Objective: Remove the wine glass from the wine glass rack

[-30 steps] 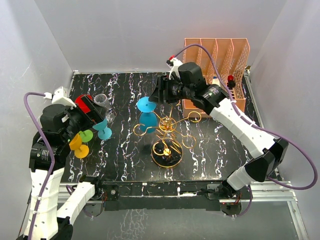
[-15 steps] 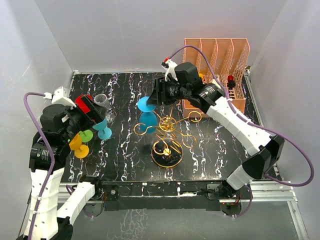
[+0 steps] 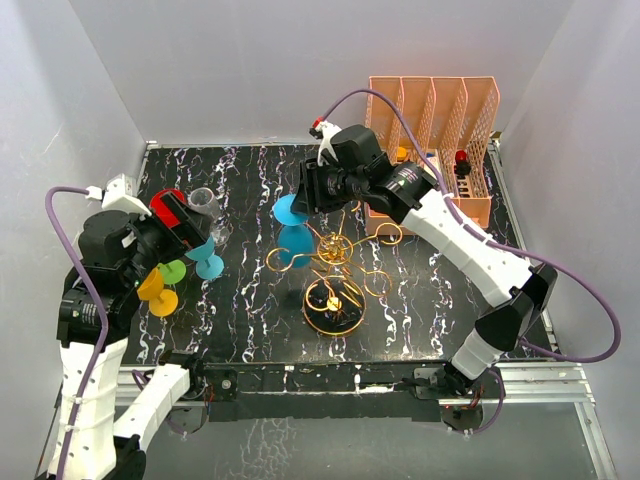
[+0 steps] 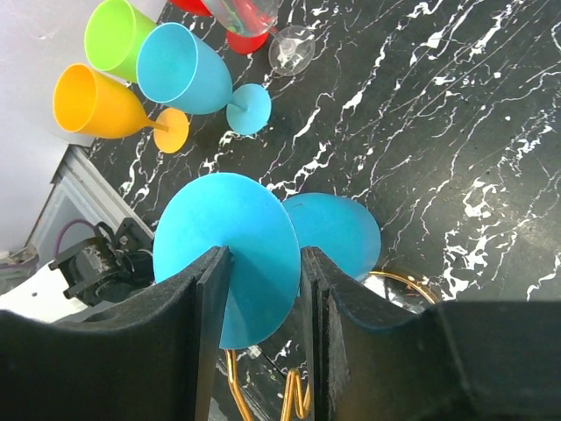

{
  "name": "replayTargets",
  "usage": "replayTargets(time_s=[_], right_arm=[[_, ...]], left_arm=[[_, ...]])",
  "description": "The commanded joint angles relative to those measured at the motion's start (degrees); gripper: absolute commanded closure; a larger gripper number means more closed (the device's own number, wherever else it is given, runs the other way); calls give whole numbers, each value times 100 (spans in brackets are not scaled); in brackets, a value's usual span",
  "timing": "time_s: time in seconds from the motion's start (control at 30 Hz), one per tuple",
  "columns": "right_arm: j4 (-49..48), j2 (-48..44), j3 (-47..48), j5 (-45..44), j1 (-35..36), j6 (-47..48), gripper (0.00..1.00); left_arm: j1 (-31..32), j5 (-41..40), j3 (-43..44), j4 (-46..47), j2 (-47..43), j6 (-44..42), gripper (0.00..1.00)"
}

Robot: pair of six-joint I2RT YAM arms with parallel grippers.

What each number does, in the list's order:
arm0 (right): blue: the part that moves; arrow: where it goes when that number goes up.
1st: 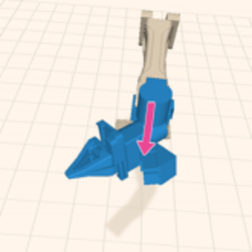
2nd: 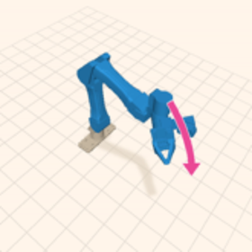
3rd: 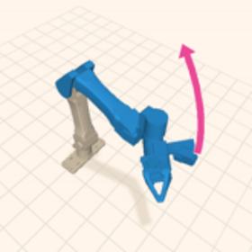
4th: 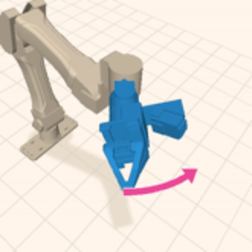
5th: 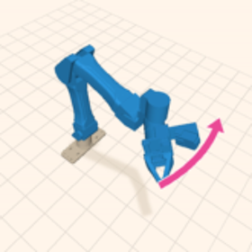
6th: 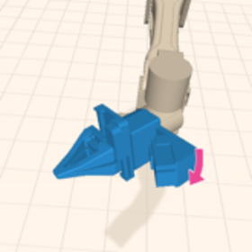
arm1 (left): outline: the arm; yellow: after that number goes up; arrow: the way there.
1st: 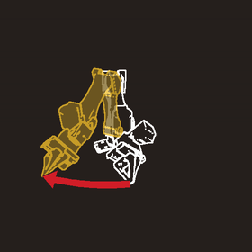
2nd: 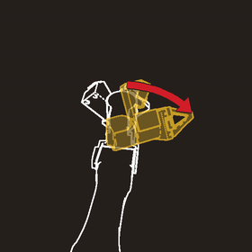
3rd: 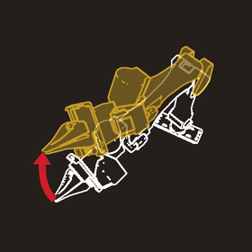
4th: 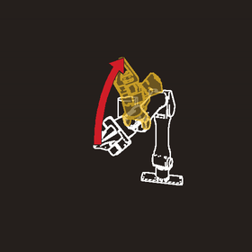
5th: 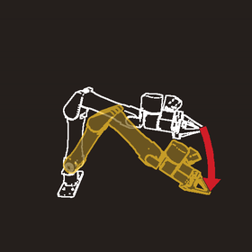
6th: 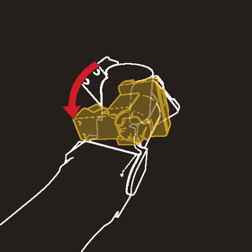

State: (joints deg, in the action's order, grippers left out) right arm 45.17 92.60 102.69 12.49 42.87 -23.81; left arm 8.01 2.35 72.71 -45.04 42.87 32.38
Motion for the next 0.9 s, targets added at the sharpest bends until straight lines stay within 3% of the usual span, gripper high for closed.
replayTargets(time_s=[0.0, 0.33, 0.63, 0.87], right_arm=[[434, 73, 416, -633, 156, 162, 61], [844, 143, 834, -1135, 295, 179, 72], [588, 59, 658, -889, 307, -91, 92], [207, -156, 375, -816, 309, -642, 92]], left_arm=[[16, -68, -11, -39, -77, -121, 3], [12, -59, -4, -1, -51, -173, 3], [16, -63, 13, 13, -25, -171, 3], [9, -141, 49, -35, -33, -205, 3]])
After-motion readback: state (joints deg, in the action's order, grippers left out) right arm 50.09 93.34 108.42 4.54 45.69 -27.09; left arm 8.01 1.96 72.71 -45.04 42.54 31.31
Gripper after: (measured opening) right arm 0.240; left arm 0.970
